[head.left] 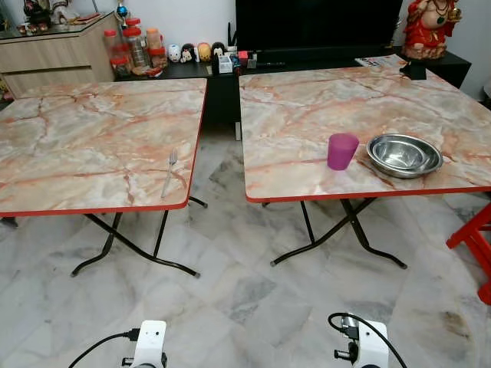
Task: Setting the table
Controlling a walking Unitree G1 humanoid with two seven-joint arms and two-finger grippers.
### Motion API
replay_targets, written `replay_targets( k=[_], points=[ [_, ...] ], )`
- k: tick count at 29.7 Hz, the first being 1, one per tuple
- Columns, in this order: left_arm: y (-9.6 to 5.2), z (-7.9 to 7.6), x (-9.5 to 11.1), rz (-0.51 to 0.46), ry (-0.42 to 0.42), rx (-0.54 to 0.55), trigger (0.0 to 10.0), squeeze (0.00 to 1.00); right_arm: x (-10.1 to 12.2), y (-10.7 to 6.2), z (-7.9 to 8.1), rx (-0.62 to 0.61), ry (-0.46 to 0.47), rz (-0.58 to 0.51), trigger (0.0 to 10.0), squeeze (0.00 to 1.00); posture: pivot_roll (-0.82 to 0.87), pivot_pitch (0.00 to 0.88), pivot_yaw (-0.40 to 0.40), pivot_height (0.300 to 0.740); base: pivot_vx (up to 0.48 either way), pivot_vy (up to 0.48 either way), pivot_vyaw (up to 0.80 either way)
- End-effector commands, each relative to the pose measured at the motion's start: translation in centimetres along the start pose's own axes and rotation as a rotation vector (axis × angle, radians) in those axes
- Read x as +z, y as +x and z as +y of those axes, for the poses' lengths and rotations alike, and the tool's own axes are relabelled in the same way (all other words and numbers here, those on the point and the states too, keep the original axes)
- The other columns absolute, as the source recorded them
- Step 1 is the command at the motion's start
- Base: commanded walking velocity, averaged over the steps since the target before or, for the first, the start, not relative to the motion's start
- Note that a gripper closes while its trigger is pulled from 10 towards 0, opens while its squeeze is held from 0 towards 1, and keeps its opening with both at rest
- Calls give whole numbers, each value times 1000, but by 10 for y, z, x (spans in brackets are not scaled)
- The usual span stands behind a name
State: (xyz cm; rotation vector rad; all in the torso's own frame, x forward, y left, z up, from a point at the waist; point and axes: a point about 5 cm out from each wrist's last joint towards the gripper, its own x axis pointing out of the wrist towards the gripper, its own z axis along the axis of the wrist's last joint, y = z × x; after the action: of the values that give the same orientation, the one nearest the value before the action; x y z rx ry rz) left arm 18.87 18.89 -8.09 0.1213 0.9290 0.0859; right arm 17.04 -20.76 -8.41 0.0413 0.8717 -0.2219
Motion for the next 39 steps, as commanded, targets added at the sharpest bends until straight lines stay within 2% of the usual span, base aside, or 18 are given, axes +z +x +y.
replay_targets(
  k=[1,14,39],
  points=[
    [0,2,-1,9,11,11,10000,0,1,0,0,-5,-2,-3,10000,0,-38,0,32,740,0,0,0],
    [0,1,0,9,4,10,10000,0,2,1,3,10,-47,-9,10000,0,-37,0,28,740,335,0,79],
    [0,2,0,8,0,11,10000,0,3,1,4,10,-38,-10,10000,0,-38,0,28,740,416,0,21]
  ],
)
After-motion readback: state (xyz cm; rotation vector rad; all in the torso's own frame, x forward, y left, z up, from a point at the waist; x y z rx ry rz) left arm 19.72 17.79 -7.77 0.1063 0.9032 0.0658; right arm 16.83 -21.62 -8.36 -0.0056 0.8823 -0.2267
